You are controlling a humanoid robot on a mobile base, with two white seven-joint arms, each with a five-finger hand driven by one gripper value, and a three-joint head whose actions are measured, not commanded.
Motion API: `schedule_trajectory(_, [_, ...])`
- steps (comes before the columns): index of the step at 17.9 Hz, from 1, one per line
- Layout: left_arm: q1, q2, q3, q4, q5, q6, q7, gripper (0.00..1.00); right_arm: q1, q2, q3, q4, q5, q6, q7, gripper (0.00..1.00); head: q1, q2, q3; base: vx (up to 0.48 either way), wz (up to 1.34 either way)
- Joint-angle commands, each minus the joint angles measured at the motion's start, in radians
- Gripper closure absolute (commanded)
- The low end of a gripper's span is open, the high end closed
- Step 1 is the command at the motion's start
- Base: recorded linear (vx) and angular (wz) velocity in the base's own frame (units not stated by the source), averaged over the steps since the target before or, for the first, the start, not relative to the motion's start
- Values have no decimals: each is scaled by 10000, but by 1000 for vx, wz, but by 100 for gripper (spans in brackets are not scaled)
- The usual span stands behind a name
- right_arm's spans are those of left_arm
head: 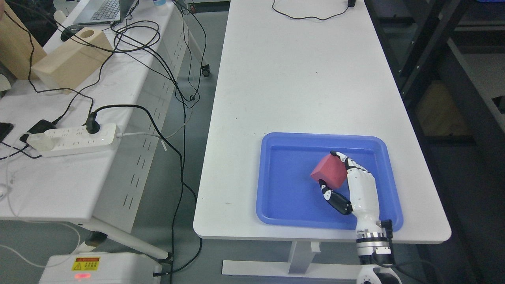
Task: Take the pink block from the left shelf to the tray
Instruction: 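Lower the pink cube into the blue tray and open the right hand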
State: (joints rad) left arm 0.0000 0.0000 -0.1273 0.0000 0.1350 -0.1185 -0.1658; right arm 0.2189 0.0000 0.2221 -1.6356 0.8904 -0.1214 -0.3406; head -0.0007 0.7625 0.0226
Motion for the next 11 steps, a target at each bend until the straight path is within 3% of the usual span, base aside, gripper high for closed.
schedule_trajectory(1, [200, 175, 0, -175, 0, 4, 1, 0, 158, -175, 35, 4, -22, 109, 844, 71, 0, 0, 0, 73, 5])
schedule_trajectory(6, [200, 175, 0, -175, 0, 4, 1, 0, 373, -175, -180, 3, -1154, 33, 798, 52, 0, 0, 0, 57, 2])
schedule_trajectory(11, [200, 175, 0, -175, 0, 4, 1, 0, 389, -175, -655, -12, -2030, -272, 599, 41, 0, 0, 0, 23, 9])
